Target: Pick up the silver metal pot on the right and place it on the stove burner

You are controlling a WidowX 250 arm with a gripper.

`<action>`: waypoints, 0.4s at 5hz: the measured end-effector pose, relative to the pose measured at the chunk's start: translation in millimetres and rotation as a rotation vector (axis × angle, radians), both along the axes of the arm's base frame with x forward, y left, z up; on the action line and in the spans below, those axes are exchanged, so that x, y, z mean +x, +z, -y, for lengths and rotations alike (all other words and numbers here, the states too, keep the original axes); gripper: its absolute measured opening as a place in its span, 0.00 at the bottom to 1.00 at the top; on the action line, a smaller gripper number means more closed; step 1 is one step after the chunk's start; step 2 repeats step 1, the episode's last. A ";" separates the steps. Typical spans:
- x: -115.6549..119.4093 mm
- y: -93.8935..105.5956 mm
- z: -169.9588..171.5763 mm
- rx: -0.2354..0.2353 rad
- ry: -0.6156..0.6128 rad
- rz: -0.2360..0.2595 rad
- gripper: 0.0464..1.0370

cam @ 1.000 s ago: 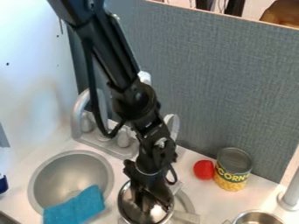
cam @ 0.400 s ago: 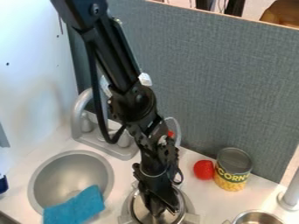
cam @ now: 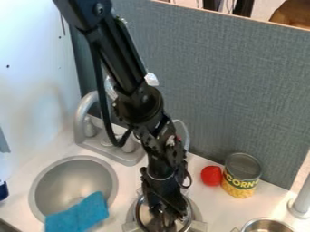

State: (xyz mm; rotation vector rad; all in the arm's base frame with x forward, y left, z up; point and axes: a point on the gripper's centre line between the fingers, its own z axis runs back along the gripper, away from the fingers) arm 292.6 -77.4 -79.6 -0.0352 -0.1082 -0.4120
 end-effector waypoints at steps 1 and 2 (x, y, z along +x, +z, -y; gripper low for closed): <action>-8.7 10.5 0.3 -0.016 -0.003 0.002 0.97; -8.7 10.5 0.3 -0.016 -0.003 0.002 0.97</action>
